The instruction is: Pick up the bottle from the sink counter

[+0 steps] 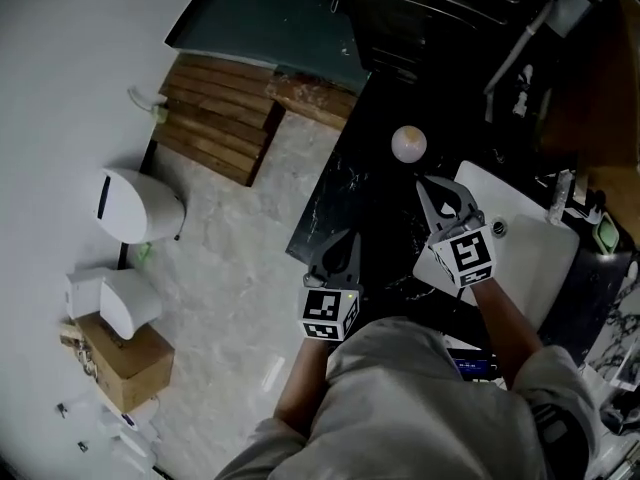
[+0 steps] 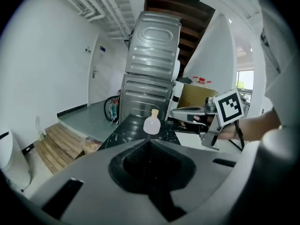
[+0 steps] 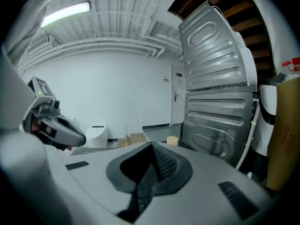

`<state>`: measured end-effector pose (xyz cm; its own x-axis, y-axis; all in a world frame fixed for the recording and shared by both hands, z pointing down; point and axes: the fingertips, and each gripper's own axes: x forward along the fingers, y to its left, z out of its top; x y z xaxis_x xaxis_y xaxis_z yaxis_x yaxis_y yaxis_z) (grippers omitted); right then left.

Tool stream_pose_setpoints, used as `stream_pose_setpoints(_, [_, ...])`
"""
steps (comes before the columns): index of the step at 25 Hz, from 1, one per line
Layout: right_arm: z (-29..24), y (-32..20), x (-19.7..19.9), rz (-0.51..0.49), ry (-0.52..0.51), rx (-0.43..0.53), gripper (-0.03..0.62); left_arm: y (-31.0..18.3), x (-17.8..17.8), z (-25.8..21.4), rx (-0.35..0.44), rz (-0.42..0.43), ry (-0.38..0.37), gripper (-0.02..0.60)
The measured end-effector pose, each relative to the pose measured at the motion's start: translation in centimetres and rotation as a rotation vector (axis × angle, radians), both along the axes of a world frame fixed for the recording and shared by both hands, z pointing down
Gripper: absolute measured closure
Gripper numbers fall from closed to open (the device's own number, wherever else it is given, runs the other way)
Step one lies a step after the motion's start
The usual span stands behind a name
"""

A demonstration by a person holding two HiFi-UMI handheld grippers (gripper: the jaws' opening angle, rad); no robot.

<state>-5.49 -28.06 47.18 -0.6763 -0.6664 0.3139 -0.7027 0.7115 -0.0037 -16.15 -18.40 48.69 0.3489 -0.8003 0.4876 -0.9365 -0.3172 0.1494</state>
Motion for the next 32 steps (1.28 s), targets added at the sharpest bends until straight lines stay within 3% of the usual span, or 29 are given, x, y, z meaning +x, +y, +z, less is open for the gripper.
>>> stream_pose_setpoints(6, [1.1, -2.8, -0.7, 0.079, -0.008, 0.035, 0.585, -0.6, 0.5, 1.9, -0.051, 0.033, 0.017, 0.569])
stream_pose_setpoints(19, [2.8, -5.6, -0.4, 0.19, 0.008, 0.062, 0.577, -3.9, 0.6, 3.9, -0.057, 0.095, 0.045, 0.569])
stream_pose_setpoints(25, [2.7, -6.6, -0.2, 0.215, -0.01, 0.097, 0.455, -4.5, 0.5, 3.6, -0.051, 0.109, 0.05, 0.569])
stream_pose_setpoints(32, [4.3, -7.5, -0.9, 0.189, -0.004, 0.082, 0.437, -4.5, -0.4, 3.7, -0.058, 0.079, 0.048, 0.569])
